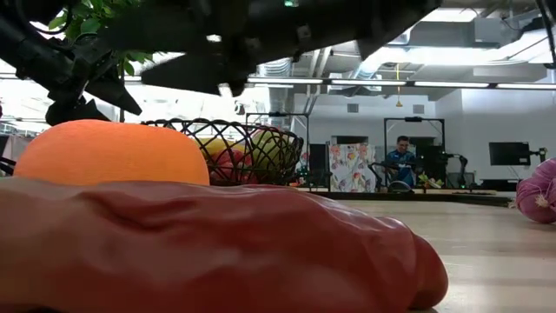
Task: Build produce basket
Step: Put the green apple into the wire basket
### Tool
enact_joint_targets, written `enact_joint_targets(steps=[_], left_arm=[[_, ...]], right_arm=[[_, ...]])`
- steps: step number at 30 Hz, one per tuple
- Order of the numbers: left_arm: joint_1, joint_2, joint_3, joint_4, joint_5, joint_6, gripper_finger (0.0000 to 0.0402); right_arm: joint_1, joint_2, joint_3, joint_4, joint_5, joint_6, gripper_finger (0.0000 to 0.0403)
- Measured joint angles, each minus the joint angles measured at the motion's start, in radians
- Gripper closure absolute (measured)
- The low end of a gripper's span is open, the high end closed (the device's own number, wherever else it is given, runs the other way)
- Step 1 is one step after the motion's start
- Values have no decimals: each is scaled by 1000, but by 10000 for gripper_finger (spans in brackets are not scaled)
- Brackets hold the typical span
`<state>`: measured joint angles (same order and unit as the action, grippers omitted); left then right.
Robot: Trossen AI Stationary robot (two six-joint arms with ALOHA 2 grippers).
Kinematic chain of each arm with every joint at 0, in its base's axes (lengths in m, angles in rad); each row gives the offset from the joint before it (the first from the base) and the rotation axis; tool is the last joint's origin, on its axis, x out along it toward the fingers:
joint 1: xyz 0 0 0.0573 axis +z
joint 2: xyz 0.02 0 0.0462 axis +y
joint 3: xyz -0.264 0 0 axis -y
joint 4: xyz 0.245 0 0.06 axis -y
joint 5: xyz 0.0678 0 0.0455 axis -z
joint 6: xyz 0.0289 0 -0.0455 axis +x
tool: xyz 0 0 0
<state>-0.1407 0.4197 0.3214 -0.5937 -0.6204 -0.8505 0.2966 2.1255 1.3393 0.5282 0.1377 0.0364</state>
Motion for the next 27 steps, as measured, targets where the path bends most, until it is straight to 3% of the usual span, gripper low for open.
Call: enact_joint_targets(steps=[6, 15, 22, 27], left_arm=[[0, 1, 0, 0, -1, -6, 34], [0, 1, 0, 0, -15, -9, 34], [0, 1, 0, 0, -16, -8, 34], [0, 1, 0, 0, -20, -10, 34]], right_arm=[[-3, 114, 73, -6, -95, 25, 23], [-55, 156, 81, -81, -211, 110, 28], [-63, 146, 85, -203, -216, 95, 39], [-63, 144, 85, -225, -215, 95, 70]])
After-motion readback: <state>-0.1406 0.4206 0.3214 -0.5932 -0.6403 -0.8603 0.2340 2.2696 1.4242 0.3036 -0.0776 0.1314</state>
